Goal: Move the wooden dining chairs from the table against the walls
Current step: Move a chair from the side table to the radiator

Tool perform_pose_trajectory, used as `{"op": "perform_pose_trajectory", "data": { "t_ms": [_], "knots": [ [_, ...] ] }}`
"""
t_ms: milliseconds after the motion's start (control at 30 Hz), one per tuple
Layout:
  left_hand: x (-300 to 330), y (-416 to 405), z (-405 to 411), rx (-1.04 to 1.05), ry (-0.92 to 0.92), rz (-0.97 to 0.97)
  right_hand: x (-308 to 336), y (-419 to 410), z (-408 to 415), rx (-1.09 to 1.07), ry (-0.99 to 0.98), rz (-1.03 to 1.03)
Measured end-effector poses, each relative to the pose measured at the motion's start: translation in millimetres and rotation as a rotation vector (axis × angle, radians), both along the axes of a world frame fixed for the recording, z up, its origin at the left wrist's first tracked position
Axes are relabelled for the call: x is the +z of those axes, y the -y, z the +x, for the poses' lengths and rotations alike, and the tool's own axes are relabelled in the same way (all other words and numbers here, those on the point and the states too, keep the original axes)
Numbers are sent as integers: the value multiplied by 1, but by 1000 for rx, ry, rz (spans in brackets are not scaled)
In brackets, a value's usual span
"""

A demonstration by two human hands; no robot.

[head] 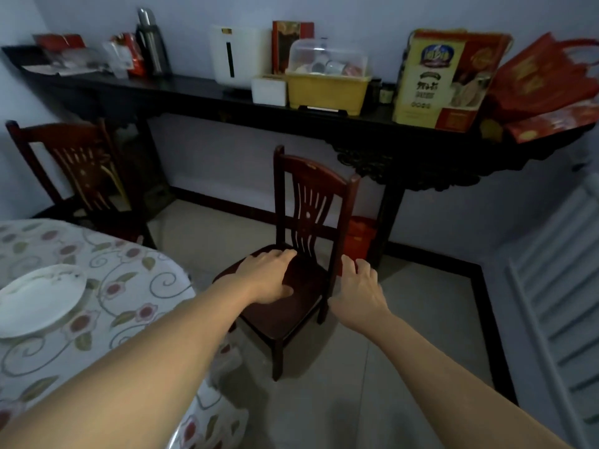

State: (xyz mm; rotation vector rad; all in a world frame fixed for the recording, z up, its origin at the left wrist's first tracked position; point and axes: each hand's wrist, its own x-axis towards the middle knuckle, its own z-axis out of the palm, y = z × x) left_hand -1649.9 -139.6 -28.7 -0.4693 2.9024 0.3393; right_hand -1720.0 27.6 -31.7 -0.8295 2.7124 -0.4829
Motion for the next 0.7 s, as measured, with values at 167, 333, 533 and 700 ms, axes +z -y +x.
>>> {"op": "perform_pose_trajectory", "data": {
  "t_ms": [167,333,533,700],
  "knots": [
    [-5,26,-51,23,-30,0,2,26,-61,20,-6,14],
    [-10,73,-102,67,-57,11,-2,69,-113,54,-26,34],
    [-26,136,-178,64,-75,44,-5,128,-177,30,-26,36],
    [-38,187,-253,16,-71,47,-6,178,-233,-25,5,55]
  ]
}}
